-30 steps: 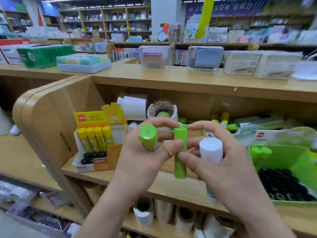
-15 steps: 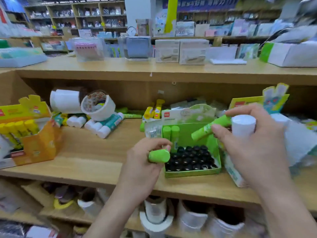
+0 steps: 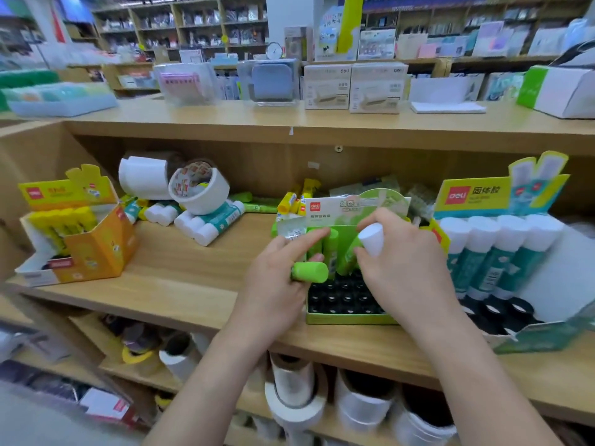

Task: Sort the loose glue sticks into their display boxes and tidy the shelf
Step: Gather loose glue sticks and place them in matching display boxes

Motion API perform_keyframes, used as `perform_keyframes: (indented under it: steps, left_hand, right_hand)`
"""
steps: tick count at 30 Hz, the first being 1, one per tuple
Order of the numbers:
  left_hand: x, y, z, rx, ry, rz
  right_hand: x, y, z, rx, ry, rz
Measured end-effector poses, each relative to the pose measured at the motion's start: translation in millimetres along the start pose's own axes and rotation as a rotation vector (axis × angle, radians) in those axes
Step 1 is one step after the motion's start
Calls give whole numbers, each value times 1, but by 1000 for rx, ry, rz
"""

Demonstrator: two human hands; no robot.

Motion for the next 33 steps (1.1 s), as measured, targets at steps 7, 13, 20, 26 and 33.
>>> perform_keyframes:
  steps: [7,13,20,26,33]
  left_hand:
    - [2,1,5,-40,-3,23]
    - [5,2,10,-82,-7,36]
    - [7,4,14,-100,17,27]
    - [8,1,12,-127,-33,88]
    - [-6,-23,-16,-149,-231,-2]
  right_hand:
    - [9,-1,-3,8,-25,43]
    - [12,0,3,-64,-63,34]
    - [16,-7,14,-172,-27,214]
    - [14,-9,21,-223,0,275]
    - [-8,-23,14,276,-21,174]
Point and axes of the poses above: each hand's wrist, its own x-axis towards the middle knuckle, its own y-axis out of the palm, z = x × y, the point moved 2 cm from there along x, towards the middle knuckle, and after that the axes turned 10 degrees about x, right-handed, at the moved point
